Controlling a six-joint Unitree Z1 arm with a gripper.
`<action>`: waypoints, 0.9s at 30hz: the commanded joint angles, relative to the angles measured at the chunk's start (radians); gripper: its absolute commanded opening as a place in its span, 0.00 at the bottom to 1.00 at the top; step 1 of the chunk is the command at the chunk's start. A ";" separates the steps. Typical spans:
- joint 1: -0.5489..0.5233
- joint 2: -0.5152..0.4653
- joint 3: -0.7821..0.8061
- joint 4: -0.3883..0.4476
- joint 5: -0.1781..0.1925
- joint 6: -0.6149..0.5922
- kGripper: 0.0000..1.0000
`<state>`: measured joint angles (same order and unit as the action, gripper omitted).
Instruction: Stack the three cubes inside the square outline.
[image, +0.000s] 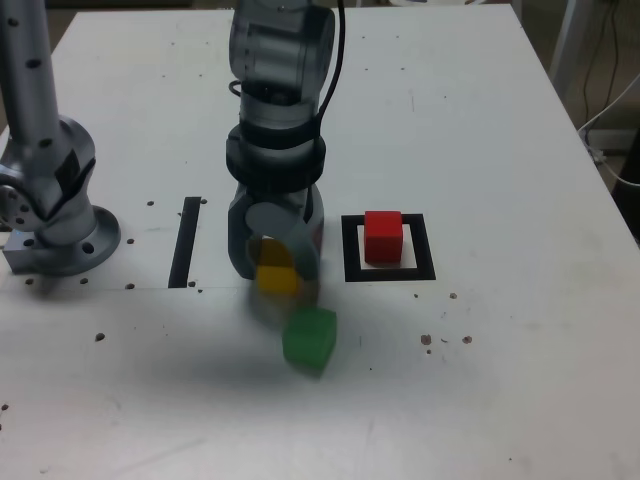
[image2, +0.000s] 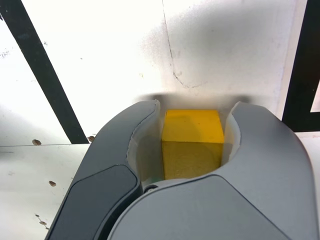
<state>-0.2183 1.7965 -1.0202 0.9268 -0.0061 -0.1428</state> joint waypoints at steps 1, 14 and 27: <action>0.002 0.002 -0.002 0.008 -0.006 -0.001 0.16; 0.007 -0.007 -0.196 0.186 0.013 0.008 0.14; 0.108 0.070 -0.468 0.290 0.037 0.051 0.14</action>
<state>-0.1136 1.8598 -1.4827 1.2163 0.0294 -0.0948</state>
